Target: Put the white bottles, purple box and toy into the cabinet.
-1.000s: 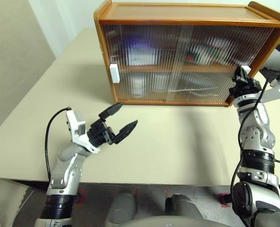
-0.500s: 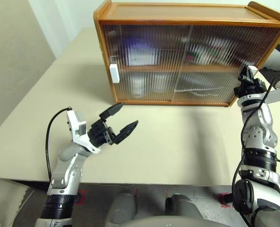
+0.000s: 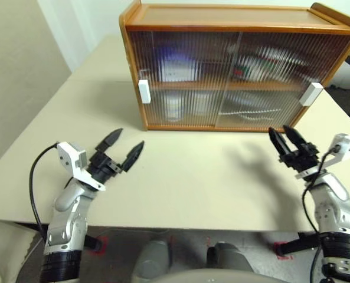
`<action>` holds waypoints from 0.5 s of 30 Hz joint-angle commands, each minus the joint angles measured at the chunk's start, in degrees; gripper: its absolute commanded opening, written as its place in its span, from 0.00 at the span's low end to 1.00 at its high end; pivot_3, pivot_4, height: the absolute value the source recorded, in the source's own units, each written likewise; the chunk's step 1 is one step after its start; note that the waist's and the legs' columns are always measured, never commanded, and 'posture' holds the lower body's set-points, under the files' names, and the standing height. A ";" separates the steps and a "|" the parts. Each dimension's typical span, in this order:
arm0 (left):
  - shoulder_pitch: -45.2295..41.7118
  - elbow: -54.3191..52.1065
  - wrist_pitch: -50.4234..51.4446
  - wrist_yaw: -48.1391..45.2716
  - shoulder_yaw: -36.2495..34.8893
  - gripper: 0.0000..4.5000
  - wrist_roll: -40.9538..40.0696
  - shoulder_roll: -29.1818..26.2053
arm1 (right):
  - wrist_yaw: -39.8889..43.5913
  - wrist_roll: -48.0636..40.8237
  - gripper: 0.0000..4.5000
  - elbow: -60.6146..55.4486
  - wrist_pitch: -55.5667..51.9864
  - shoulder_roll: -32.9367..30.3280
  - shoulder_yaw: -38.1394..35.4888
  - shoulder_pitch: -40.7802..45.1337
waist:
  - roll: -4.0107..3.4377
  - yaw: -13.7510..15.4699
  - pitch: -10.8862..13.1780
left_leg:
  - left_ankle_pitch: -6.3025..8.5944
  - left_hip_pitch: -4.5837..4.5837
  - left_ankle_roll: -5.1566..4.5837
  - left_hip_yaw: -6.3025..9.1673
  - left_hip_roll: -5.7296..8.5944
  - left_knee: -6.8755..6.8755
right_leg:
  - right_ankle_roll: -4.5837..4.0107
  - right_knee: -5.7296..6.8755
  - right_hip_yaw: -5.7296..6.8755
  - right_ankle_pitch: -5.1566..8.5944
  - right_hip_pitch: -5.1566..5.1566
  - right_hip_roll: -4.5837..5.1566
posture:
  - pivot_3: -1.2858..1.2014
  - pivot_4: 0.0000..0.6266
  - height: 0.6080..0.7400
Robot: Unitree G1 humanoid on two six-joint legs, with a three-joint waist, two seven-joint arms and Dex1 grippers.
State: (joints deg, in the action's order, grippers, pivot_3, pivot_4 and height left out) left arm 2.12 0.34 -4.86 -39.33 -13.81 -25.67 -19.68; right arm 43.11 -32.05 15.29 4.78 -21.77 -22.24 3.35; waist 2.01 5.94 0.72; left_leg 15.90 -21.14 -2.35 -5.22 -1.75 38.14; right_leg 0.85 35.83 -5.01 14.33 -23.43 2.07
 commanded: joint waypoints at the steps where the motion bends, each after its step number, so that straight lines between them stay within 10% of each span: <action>1: -1.44 4.14 0.43 8.76 -2.95 1.00 5.99 -1.54 | 3.53 0.07 0.99 8.47 3.22 -3.80 -3.83 0.15 | 0.06 0.01 0.04 | 0.03 0.01 0.05 0.00 0.00 0.00 | 0.01 0.01 0.00 0.00 0.00 0.00 | 0.61 0.00 1.00; 15: -5.10 11.73 0.31 19.61 -3.07 1.00 12.23 -0.37 | 15.04 -0.05 0.99 46.22 4.34 -17.03 -10.40 17.34 | 0.20 -0.06 0.10 | 0.04 0.15 0.07 -0.10 -0.01 -0.04 | -0.11 -0.03 -0.10 -0.10 0.07 -0.03 | 0.60 0.01 1.00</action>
State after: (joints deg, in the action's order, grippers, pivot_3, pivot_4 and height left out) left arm -2.27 11.74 -4.71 -20.44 -17.84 -14.22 -20.65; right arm 57.18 -32.56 58.21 8.52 -37.97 -32.09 19.70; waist 2.21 5.87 0.82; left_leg 15.94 -21.01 -2.28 -5.31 -1.76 38.09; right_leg 0.75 35.80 -5.11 14.23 -23.36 2.05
